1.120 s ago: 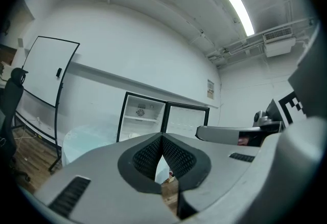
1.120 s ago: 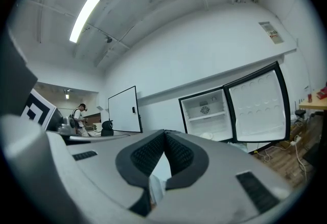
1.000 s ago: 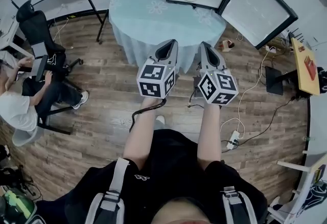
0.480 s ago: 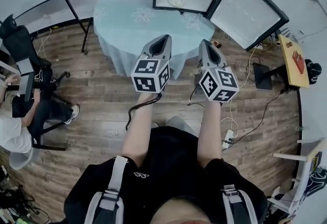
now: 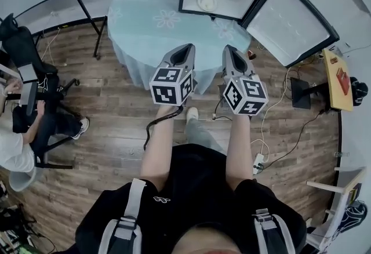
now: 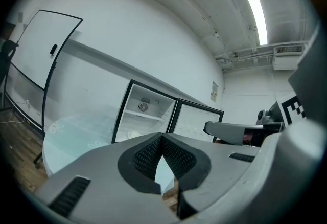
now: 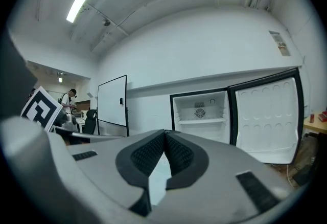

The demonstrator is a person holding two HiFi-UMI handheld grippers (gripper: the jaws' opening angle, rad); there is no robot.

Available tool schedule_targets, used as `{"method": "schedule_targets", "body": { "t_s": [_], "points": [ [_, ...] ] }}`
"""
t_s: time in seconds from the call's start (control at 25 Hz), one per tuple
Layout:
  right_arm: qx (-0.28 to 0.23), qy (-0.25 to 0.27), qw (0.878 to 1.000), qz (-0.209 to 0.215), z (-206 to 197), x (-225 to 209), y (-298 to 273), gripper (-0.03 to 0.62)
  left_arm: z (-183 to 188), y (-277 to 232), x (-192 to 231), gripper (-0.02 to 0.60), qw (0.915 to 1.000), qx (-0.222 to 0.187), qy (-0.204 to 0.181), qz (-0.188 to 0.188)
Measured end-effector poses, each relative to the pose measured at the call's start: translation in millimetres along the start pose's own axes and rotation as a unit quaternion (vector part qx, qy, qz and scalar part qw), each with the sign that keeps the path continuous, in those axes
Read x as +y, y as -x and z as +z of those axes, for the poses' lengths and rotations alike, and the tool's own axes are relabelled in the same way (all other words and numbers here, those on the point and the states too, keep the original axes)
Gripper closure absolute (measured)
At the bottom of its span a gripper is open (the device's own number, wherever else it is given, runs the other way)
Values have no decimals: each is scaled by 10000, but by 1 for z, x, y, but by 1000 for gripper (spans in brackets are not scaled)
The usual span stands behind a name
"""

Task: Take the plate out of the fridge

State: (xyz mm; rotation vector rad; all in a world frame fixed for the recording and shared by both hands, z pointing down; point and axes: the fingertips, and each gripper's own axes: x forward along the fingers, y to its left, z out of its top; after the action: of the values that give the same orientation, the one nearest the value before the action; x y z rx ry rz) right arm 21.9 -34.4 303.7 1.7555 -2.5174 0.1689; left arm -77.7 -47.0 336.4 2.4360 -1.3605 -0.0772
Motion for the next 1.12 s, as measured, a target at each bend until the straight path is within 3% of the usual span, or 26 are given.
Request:
{"method": "schedule_targets", "body": {
  "t_s": [0.24, 0.72, 0.92, 1.12],
  "points": [
    [270, 20, 9995, 169, -14, -24, -52, 589, -4, -55, 22, 580, 9997, 139, 179, 109],
    [722, -153, 9973, 47, -41, -141, -149, 589, -30, -203, 30, 580, 9971, 654, 335, 174],
    [669, 110, 9975, 198, -32, -155, -187, 589, -11, -237, 26, 580, 9988, 403, 269, -22],
    [651, 68, 9973, 327, -29, -170, -204, 589, -8, -259, 32, 580, 9986, 473, 161, 168]
  ]
}}
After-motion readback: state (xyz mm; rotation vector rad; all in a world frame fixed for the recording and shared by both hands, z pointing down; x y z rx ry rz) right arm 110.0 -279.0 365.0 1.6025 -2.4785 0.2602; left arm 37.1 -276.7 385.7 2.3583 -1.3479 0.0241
